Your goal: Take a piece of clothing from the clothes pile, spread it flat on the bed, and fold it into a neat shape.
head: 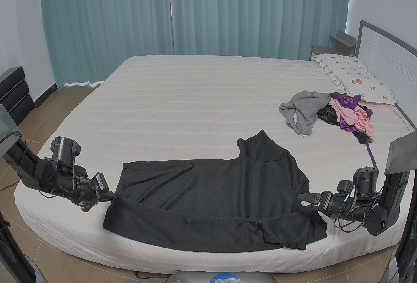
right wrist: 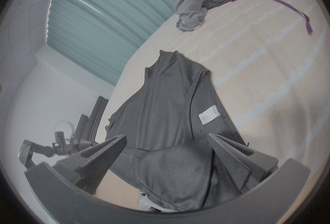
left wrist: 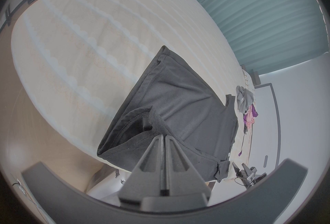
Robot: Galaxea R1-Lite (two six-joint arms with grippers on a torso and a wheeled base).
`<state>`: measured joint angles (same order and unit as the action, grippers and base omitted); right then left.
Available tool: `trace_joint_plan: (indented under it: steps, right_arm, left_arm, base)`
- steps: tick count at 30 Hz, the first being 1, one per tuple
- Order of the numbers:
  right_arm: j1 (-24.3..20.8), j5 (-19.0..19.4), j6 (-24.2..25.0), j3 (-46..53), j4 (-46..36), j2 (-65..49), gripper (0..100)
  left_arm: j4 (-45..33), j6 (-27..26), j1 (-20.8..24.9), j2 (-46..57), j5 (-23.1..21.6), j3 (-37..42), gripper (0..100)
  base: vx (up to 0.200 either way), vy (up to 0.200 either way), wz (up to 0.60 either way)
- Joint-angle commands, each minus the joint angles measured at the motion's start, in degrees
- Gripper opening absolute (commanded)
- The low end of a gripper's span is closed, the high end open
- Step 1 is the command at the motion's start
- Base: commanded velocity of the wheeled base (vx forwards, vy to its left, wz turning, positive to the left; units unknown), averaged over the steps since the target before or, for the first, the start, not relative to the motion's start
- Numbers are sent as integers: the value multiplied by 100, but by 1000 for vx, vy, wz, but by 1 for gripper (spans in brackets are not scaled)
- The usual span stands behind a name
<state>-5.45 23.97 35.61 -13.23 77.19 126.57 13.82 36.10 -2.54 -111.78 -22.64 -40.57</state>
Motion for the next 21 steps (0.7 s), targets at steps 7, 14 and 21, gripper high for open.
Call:
trace_joint_plan:
  steps: [7,14,21]
  right_arm:
    - [70,310,-511,-66,24,491,100]
    - [97,354,-766,-189,42,640,100]
    - [176,346,-775,-400,42,649,100]
  left_arm:
    - [6,117,-1,147,-4,120,0]
    - [-3,126,-1,156,-4,128,0]
    - [-3,126,-10,147,-4,128,0]
  base:
    - [0,0,0]
    - [0,0,0]
    - [0,0,0]
